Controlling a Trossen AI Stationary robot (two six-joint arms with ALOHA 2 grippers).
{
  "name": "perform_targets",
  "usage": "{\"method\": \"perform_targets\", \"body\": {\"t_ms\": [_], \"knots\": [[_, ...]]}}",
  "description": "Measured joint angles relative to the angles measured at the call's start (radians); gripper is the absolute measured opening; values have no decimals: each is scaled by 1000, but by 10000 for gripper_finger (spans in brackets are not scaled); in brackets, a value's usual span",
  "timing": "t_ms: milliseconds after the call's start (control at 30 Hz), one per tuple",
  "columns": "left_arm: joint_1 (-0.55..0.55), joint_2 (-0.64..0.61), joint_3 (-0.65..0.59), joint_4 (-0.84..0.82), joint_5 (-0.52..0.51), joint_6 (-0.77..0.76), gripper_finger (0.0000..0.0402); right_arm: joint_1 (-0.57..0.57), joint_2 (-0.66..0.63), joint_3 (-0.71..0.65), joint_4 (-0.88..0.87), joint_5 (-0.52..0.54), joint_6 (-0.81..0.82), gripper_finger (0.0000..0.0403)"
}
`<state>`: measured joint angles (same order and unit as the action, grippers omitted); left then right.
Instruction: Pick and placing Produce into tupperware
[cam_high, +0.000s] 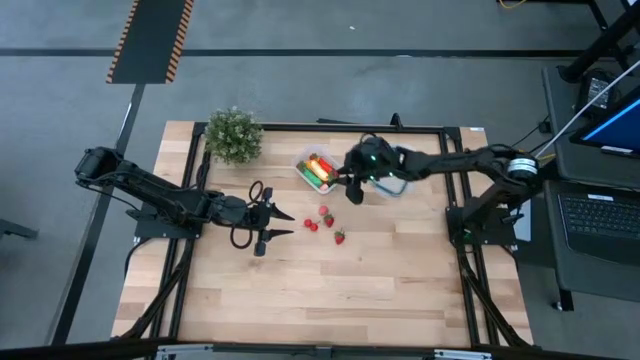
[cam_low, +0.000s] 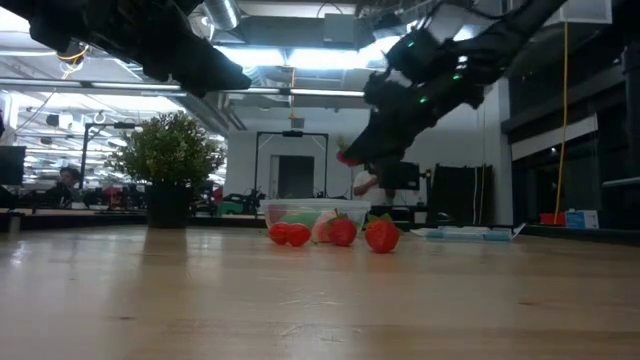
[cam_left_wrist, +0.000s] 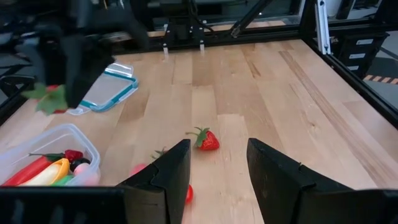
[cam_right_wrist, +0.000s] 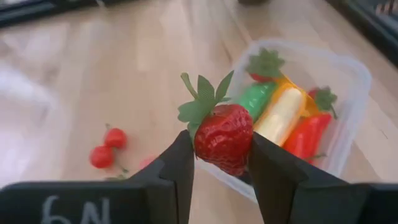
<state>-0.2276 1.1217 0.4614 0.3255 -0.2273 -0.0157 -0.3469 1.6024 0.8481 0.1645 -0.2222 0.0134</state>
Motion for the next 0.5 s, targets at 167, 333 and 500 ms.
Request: {"method": "perform_targets", "body": {"t_ms": [167, 333, 500], "knots": [[0, 0, 0, -3, 0, 0, 151, -33, 111, 124, -114, -67, -44, 129], [0, 0, 0, -4, 0, 0, 151, -49, 209, 253, -228, -71, -98, 129], [0, 0, 0, -4, 0, 0, 151, -78, 292, 376, -287, -71, -108, 129]]}}
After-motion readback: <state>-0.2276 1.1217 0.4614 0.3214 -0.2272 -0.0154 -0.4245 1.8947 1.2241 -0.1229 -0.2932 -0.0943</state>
